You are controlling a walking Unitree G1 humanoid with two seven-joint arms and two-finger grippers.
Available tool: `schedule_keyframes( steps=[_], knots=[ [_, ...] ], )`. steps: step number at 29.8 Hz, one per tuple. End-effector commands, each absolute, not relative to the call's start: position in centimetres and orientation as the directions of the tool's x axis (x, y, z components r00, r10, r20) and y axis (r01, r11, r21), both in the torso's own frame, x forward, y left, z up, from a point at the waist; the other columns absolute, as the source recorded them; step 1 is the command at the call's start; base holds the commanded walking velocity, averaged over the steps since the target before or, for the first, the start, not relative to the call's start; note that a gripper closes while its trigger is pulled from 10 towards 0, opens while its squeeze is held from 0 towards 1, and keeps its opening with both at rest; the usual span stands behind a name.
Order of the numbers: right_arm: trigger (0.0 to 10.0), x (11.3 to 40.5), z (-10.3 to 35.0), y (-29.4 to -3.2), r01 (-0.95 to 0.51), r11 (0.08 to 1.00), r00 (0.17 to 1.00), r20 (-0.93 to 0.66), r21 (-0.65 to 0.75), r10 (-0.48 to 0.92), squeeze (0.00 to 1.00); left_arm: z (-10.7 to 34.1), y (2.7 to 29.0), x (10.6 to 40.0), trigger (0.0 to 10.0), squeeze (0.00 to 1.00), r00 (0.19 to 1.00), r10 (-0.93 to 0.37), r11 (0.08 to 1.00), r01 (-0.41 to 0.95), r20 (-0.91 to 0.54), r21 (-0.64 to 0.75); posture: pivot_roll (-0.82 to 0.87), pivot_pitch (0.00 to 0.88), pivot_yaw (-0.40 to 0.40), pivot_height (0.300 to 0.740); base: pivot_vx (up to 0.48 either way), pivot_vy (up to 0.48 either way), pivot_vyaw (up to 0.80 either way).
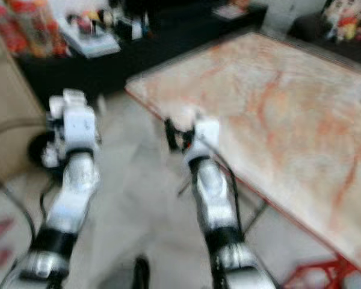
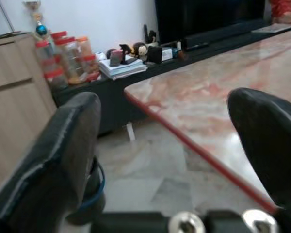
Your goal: Picking trash to rubbish bin
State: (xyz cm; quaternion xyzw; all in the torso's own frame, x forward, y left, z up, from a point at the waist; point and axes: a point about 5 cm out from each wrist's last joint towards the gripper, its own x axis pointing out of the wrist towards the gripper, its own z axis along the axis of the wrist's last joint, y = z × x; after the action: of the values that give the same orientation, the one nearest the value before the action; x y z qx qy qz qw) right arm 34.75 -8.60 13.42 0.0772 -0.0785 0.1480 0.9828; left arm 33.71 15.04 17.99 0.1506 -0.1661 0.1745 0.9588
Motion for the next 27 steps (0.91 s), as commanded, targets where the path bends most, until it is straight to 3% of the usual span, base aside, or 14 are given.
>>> schedule_keyframes(
  steps=[1, 9, 19, 27],
  knots=[
    [10.0, 35.0, 14.2, -8.8, -0.302, 0.946, 0.94, 0.201, 0.121, 0.274, 0.0, 18.6, 14.7, 33.8, 10.0, 0.0, 0.879, 0.276, 0.899, -0.379, 0.388, 0.218, 0.01, 0.11, -0.069, 0.74, 0.0, 0.0, 0.0],
    [10.0, 35.0, 12.9, -9.7, -0.291, 0.948, 0.951, 0.149, 0.129, 0.271, 0.0, 16.7, 15.1, 33.7, 10.0, 0.0, 0.919, 0.242, 0.927, -0.313, 0.31, 0.205, 0.01, 0.11, -0.072, 0.74, 0.0, 0.0, 0.12],
    [10.0, 34.9, 12.5, -9.8, -0.299, 0.948, 0.95, 0.129, 0.112, 0.284, 0.0, 13.7, 16.3, 33.3, 10.0, 0.0, 0.948, 0.266, 0.946, -0.292, 0.174, 0.138, 0.01, 0.096, -0.073, 0.74, 0.0, 0.0, 0.78],
    [10.0, 34.8, 12.2, -9.4, -0.318, 0.942, 0.945, 0.118, 0.107, 0.305, 0.0, 12.8, 14.8, 33.4, 10.0, 0.0, 0.971, 0.197, 0.972, -0.211, 0.133, 0.103, 0.01, 0.085, -0.076, 0.74, 0.0, 0.0, 0.79]
  ],
)
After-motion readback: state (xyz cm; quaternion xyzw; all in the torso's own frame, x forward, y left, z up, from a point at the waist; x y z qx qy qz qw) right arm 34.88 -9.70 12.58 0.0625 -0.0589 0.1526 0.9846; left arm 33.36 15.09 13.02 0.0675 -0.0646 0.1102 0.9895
